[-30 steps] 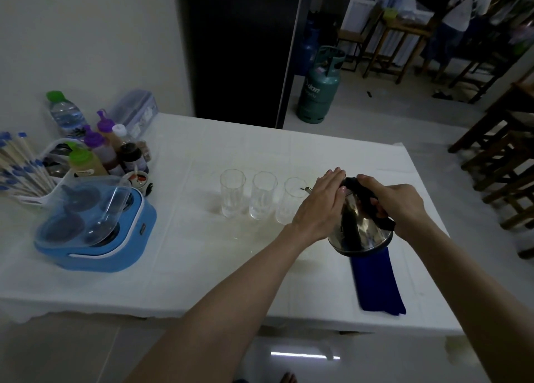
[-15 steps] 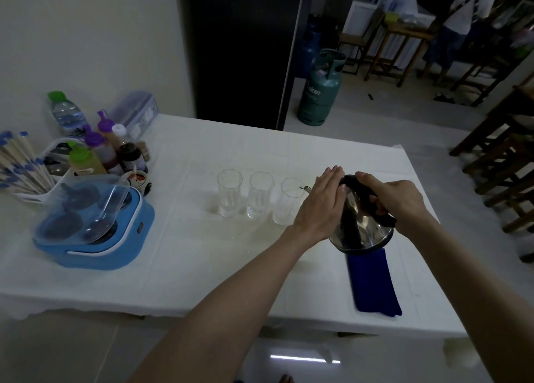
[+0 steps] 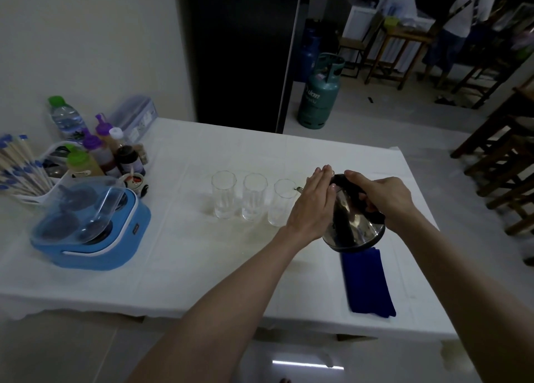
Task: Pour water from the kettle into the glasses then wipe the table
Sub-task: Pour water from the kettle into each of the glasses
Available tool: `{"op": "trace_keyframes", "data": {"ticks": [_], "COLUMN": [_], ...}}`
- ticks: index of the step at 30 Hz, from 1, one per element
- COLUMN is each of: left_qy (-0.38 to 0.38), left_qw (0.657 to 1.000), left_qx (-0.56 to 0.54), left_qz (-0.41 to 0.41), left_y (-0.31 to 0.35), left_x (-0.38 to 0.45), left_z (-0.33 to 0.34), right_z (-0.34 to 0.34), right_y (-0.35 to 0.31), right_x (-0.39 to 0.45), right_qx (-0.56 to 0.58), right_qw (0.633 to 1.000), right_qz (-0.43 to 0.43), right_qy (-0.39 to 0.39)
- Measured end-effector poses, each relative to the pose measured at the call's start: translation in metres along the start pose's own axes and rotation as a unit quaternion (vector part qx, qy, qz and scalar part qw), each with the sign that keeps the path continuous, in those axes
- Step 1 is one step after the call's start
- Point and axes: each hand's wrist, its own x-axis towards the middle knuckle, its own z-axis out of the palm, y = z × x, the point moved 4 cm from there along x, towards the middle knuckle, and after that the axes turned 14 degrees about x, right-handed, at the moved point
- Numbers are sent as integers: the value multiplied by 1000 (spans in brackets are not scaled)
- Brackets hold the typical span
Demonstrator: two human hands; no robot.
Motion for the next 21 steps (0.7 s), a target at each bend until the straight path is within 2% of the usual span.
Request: {"op": "trace_keyframes", "data": {"ticks": [21], "left_qy": [31], "left_qw": [999], "left_qx": [8], "left_qz": [-29], "left_y": [11], "left_x": [1], "left_z": [3], "right_z": [-6], "right_y": [-5], "right_x": [12], "right_qx": [-21], "right_qw": [999], "right_qz": [-31], "right_qy": [-39]}}
